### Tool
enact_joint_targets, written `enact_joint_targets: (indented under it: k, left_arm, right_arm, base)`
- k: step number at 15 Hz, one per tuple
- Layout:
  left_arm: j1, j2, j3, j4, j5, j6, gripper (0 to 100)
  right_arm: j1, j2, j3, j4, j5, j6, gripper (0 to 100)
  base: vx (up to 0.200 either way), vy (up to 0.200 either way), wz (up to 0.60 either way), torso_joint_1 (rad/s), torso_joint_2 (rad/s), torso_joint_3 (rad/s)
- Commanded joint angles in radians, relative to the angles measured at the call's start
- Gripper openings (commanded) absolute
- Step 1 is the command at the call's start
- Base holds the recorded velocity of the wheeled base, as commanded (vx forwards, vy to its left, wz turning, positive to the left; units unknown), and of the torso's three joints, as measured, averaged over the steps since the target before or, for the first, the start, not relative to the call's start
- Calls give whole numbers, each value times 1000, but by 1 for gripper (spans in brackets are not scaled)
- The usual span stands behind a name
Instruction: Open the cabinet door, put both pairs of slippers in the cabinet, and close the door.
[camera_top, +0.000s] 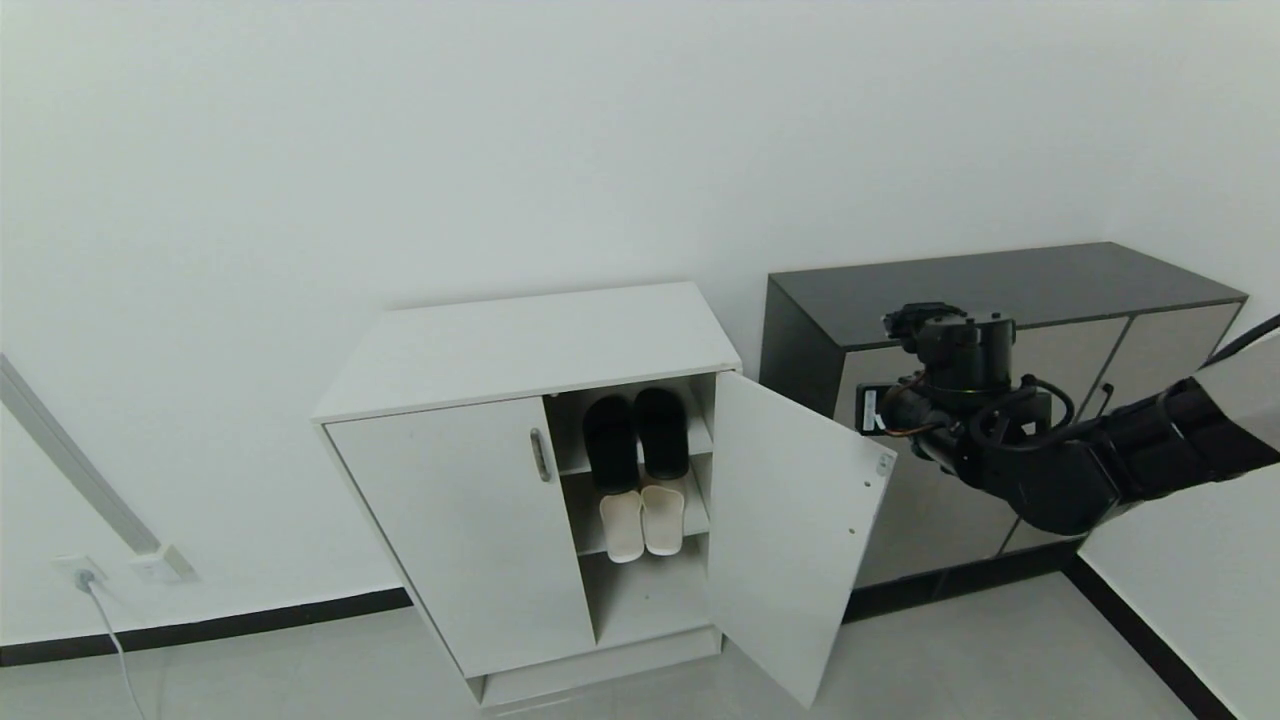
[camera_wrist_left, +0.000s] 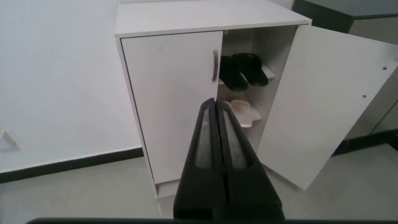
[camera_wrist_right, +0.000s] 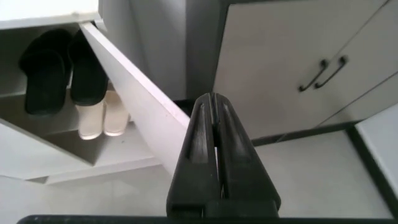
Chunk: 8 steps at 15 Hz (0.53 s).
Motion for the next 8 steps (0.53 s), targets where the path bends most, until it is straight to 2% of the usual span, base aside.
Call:
enact_joint_targets:
  k: [1, 8]
  left_arm:
    - [0, 0, 0, 0, 0, -2, 0]
    - [0, 0, 0, 0, 2, -2, 0]
  right_arm:
    - [-11, 62, -26, 2, 19, 20, 0]
    - [-56, 143, -86, 49, 72, 55, 0]
  base:
    - [0, 0, 0, 0, 0, 0]
    - [0, 0, 0, 0, 0, 0]
